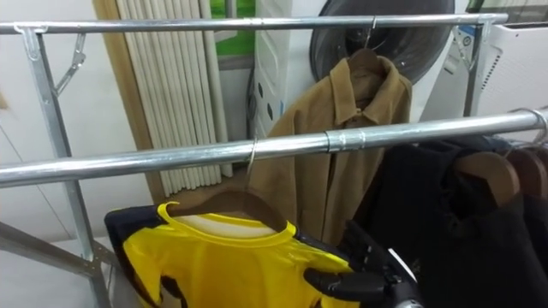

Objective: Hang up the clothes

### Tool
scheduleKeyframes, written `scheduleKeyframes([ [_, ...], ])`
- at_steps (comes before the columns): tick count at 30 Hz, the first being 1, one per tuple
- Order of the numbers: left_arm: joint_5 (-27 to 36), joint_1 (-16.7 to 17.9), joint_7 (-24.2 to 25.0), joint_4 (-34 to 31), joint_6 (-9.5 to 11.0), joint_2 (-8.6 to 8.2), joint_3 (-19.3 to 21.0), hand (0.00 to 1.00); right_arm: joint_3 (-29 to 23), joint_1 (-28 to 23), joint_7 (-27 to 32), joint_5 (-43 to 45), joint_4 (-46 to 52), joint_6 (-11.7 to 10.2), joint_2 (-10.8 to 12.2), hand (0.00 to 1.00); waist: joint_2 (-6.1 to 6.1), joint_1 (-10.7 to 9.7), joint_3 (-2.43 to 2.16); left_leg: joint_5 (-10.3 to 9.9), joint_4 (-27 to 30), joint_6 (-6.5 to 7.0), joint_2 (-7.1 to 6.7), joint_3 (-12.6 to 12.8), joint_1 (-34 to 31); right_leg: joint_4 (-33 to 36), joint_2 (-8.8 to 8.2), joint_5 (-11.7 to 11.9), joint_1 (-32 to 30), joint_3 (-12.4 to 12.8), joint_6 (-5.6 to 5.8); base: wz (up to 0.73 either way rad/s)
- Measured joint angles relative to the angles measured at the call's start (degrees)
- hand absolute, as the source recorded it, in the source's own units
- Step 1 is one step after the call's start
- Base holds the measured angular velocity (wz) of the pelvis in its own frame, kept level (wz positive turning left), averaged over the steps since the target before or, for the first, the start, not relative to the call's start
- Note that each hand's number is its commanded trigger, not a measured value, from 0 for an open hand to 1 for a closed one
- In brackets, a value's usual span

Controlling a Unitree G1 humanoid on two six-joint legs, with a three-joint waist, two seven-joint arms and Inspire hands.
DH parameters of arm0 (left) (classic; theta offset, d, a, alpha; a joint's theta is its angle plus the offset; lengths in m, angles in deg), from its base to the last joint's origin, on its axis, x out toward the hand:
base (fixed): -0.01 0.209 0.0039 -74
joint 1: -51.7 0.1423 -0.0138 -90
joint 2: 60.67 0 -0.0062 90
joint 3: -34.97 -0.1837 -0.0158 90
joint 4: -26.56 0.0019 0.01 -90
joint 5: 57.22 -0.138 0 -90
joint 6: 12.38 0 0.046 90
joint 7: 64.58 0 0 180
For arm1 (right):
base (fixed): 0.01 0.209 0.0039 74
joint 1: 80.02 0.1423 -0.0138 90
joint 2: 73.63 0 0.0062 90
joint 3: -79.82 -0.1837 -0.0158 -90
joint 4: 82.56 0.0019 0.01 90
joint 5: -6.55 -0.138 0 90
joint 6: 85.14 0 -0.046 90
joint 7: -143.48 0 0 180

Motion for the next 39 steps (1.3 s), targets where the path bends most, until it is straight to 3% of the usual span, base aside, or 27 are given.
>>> scheduleKeyframes([
  [5,0.0,0.6,-0.2,-0.5,0.1,-0.11,0.0,0.00,-1.0,-1.0,0.4,0.0,0.0,0.0,0.0,0.00,0.75,-0.4,-0.33,0.0,0.0,0.00,0.03,0.2,0.1,0.1,0.16,0.0,-0.4,0.8,-0.01,-0.08],
  [10,0.0,1.2,-0.5,-0.5,0.0,-0.08,0.1,0.00,-1.3,-1.1,1.0,-2.9,0.1,0.0,-0.1,0.00,0.69,-0.4,-0.38,0.0,0.0,0.00,0.22,0.7,0.2,0.2,0.37,0.1,-0.2,1.0,-0.22,-0.05],
  [18,0.0,1.5,-1.0,-0.5,-0.3,-0.07,0.1,0.00,-1.3,-1.9,3.0,-4.3,0.5,0.0,-0.2,0.00,0.50,-0.6,-0.24,0.0,-0.1,-0.01,0.43,1.4,0.1,0.0,0.53,0.1,-0.3,1.1,-0.26,0.00],
  [24,0.0,1.5,-1.0,-0.5,-0.6,-0.07,0.1,0.00,-1.3,-2.5,4.5,-4.3,1.3,0.1,-0.2,0.00,0.12,-0.5,0.16,0.0,-0.2,-0.01,0.45,1.4,0.1,0.0,0.60,0.1,-0.3,1.4,-0.26,-0.02],
  [39,0.0,1.6,-1.0,-0.5,-0.6,-0.08,0.0,0.00,-1.3,-5.6,4.9,-4.3,1.9,0.1,-0.3,0.00,0.12,-0.7,0.12,0.0,0.0,-0.01,0.35,1.4,0.0,0.0,0.60,0.1,-0.4,1.8,-0.31,-0.01],
])
